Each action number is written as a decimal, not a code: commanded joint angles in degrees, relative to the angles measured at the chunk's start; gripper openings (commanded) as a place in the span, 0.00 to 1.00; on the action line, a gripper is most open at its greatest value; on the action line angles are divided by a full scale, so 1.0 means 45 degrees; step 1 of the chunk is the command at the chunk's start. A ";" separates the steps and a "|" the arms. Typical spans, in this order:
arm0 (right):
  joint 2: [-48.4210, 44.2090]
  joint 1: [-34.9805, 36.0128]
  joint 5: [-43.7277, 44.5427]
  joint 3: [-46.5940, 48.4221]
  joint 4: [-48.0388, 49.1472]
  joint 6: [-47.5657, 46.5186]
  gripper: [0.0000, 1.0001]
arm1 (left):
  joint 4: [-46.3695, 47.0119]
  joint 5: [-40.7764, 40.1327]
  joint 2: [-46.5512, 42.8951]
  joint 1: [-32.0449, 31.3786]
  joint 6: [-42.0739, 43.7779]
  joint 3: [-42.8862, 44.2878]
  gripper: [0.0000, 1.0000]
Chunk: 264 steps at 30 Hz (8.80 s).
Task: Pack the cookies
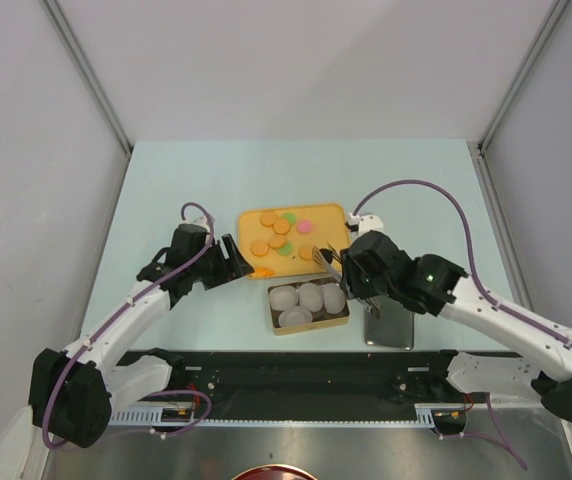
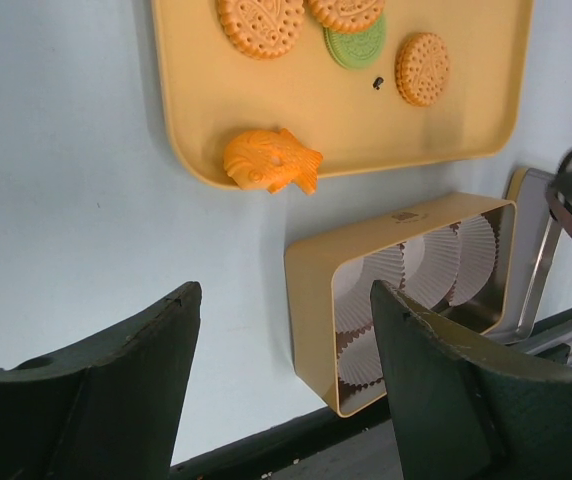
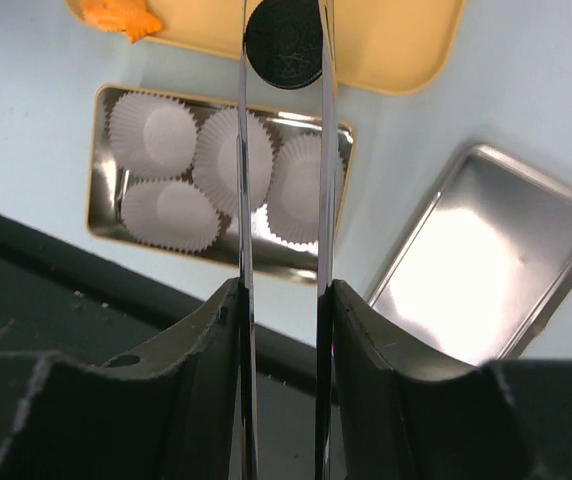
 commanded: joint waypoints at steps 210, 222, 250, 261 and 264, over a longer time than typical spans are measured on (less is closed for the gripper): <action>0.0726 0.2773 0.1864 0.1416 0.0023 0.1699 0.60 | -0.0361 -0.0404 -0.0225 -0.0060 0.0602 0.0422 0.75; 0.4182 -0.2032 -0.1223 0.1964 0.2545 -0.1330 0.58 | -0.0576 -0.0521 -0.0303 -0.0060 0.0758 0.0402 0.75; 0.7875 -0.3538 -0.2415 0.3448 0.3679 -0.1898 0.57 | -0.0517 -0.0443 0.0146 -0.0060 0.0856 0.0441 0.75; 0.8207 -0.3343 -0.2787 0.4014 0.3172 -0.2035 0.55 | -0.0498 -0.0463 -0.0010 -0.0060 0.0797 0.0324 0.75; 0.8286 -0.3323 -0.2767 0.4112 0.3035 -0.2035 0.53 | -0.0498 -0.0424 -0.0030 -0.0060 0.0797 0.0304 0.75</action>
